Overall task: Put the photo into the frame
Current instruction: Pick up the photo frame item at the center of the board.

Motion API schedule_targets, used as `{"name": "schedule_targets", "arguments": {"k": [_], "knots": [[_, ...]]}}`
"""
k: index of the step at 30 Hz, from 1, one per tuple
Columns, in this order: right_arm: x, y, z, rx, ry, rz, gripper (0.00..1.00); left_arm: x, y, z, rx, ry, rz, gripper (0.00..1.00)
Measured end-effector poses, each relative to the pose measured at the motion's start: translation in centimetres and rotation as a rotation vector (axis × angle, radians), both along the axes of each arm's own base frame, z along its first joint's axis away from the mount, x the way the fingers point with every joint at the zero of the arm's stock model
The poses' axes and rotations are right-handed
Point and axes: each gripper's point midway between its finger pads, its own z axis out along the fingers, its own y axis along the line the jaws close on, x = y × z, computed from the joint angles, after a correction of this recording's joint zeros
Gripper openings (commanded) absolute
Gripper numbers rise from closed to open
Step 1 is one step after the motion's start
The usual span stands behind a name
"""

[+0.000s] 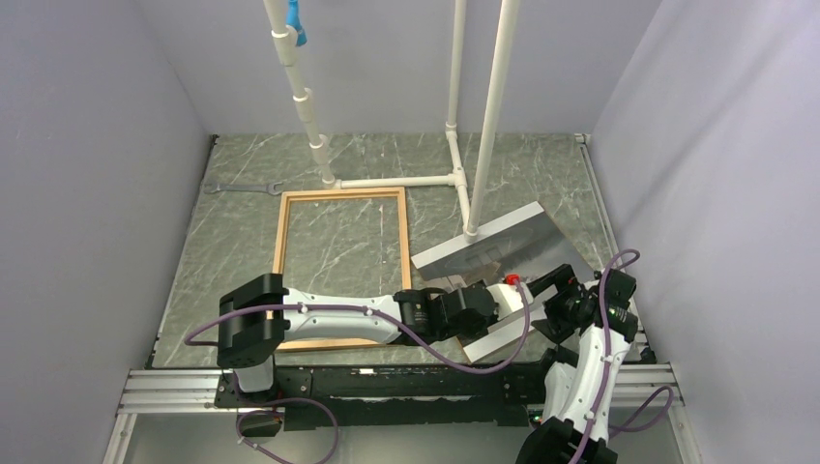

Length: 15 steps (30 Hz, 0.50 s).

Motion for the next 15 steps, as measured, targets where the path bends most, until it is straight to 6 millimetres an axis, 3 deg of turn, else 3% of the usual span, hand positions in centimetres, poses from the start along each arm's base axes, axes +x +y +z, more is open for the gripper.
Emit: {"name": "schedule_targets", "arguments": {"k": [5,15], "knots": [[1.3,0.9,1.1,0.086,-0.074,-0.001,0.95,0.1,0.1,-0.1,0.015,-0.013,-0.010,0.00],[2.9,0.5,0.5,0.134,-0.095,-0.052,0.87,0.1,0.2,-0.1,0.020,-0.016,-0.011,0.02]]}}
